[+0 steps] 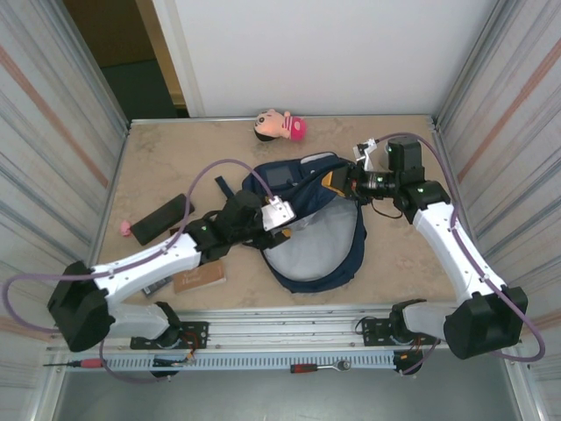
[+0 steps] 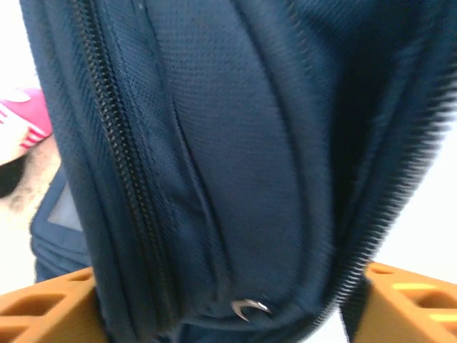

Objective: Pack the student bag

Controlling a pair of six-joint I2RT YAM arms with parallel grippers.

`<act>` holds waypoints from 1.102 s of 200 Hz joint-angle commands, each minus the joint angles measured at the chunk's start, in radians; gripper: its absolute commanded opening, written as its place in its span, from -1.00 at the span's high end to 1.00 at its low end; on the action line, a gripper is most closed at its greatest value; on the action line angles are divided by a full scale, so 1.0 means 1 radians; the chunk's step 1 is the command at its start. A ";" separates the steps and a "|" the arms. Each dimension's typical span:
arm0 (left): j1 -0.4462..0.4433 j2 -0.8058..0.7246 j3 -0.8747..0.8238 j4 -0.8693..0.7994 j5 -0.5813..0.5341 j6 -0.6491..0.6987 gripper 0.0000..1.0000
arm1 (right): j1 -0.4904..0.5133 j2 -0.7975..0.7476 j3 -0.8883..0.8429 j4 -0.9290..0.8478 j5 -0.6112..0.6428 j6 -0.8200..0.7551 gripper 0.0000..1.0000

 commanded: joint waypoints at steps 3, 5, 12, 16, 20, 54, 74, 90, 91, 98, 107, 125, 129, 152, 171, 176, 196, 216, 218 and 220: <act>0.007 0.050 0.037 0.103 -0.173 0.021 -0.11 | 0.007 -0.008 0.000 0.080 0.020 -0.036 1.00; 0.009 0.053 0.037 0.105 -0.174 0.021 -0.07 | 0.007 -0.006 -0.001 0.079 0.023 -0.039 1.00; 0.015 0.060 0.040 0.114 -0.172 0.021 0.03 | 0.007 0.002 -0.006 0.078 0.032 -0.045 1.00; 0.020 0.063 0.040 0.118 -0.171 0.018 0.08 | 0.007 0.006 -0.010 0.081 0.036 -0.046 1.00; 0.023 0.065 0.040 0.120 -0.171 0.013 0.14 | 0.006 0.013 -0.014 0.088 0.036 -0.047 1.00; 0.055 0.046 0.017 0.112 -0.174 -0.024 0.53 | 0.017 0.043 -0.065 0.161 0.048 -0.019 1.00; 0.057 0.003 -0.017 0.076 -0.144 -0.050 0.50 | 0.031 0.036 -0.095 0.170 0.056 0.002 1.00; 0.057 -0.042 -0.043 0.023 -0.123 -0.114 0.28 | 0.046 0.012 -0.122 0.111 0.084 0.008 0.62; 0.057 -0.047 -0.044 0.019 -0.119 -0.120 0.26 | 0.046 0.012 -0.122 0.111 0.084 0.008 0.62; 0.057 -0.072 -0.049 -0.017 -0.113 -0.165 0.08 | 0.050 -0.007 -0.135 0.053 0.101 0.007 0.38; 0.060 -0.111 -0.052 -0.069 -0.103 -0.245 -0.13 | 0.051 -0.027 -0.147 -0.017 0.116 0.003 0.19; 0.080 -0.190 -0.058 -0.179 -0.063 -0.405 -0.39 | 0.048 -0.070 -0.152 -0.228 0.169 -0.036 -0.12; 0.088 -0.210 -0.062 -0.199 -0.055 -0.442 -0.43 | 0.048 -0.080 -0.147 -0.296 0.194 -0.052 -0.17; 0.158 -0.321 -0.090 -0.286 -0.002 -0.656 -0.51 | 0.039 -0.096 -0.105 -0.538 0.280 -0.120 -0.23; 0.242 -0.397 -0.099 -0.347 0.045 -0.796 -0.50 | 0.032 -0.093 -0.030 -0.707 0.340 -0.163 -0.26; 0.263 -0.412 -0.098 -0.360 0.056 -0.827 -0.50 | 0.033 -0.088 0.005 -0.758 0.369 -0.180 -0.27; 0.329 -0.448 -0.096 -0.371 0.104 -0.910 -0.43 | 0.031 -0.063 0.117 -0.873 0.457 -0.247 -0.27; 0.336 -0.417 -0.090 -0.332 0.138 -0.963 -0.41 | 0.025 -0.026 0.153 -0.807 0.474 -0.297 -0.28; 0.335 -0.411 -0.089 -0.326 0.143 -0.966 -0.41 | 0.024 -0.020 0.153 -0.794 0.472 -0.300 -0.28; 0.335 -0.404 -0.089 -0.321 0.147 -0.972 -0.41 | 0.023 -0.015 0.151 -0.781 0.470 -0.304 -0.28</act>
